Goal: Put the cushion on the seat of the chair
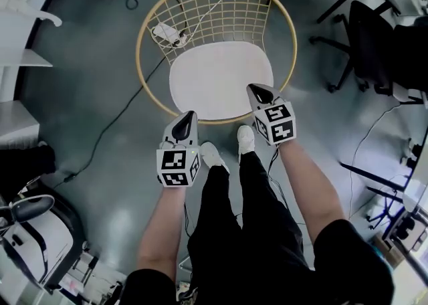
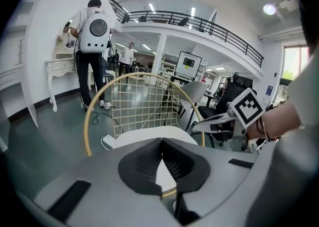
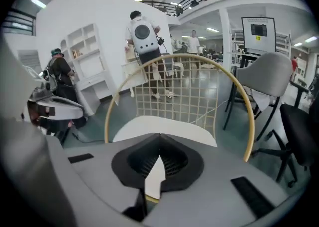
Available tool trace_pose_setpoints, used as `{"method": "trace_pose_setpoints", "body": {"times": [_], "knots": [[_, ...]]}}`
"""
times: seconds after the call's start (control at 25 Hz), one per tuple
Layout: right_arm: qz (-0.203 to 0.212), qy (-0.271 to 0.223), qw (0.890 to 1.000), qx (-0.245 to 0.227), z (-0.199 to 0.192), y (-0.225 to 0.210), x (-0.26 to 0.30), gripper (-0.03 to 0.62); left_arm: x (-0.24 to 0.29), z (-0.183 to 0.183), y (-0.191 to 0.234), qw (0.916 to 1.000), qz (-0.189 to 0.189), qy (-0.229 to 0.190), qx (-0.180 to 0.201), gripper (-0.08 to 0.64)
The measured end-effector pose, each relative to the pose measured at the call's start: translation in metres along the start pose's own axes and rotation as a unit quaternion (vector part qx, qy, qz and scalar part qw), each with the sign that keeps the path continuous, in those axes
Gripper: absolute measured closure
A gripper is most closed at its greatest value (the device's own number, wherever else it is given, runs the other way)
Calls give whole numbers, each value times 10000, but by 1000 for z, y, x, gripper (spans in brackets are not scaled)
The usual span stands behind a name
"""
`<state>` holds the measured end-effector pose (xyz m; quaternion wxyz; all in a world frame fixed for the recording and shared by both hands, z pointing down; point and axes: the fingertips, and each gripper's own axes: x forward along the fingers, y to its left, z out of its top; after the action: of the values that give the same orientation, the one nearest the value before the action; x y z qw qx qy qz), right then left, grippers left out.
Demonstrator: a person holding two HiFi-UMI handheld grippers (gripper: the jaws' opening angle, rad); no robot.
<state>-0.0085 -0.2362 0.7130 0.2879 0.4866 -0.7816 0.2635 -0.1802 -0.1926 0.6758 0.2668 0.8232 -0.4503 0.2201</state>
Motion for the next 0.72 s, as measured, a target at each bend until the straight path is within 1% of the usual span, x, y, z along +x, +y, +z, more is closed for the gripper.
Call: {"method": "trace_pose_setpoints", "body": {"times": [0.12, 0.2, 0.32, 0.48, 0.56, 0.72], "knots": [[480, -103, 9987, 150, 19, 26, -26, 580, -21, 19, -10, 9999, -44, -84, -45, 543], [638, -184, 9976, 191, 31, 30, -39, 580, -25, 32, -19, 9998, -79, -157, 8, 543], [735, -328, 9967, 132, 60, 33, -63, 580, -36, 63, -29, 9996, -93, -270, 5, 543], [736, -563, 9955, -183, 101, 59, -99, 580, -67, 96, -33, 9990, -162, -414, 62, 543], [729, -686, 9947, -226, 114, 70, -117, 580, -83, 105, -39, 9985, -239, -453, 201, 543], [756, -924, 9926, -220, 137, 95, -160, 580, -122, 116, -64, 9960, -467, -468, 602, 543]]}}
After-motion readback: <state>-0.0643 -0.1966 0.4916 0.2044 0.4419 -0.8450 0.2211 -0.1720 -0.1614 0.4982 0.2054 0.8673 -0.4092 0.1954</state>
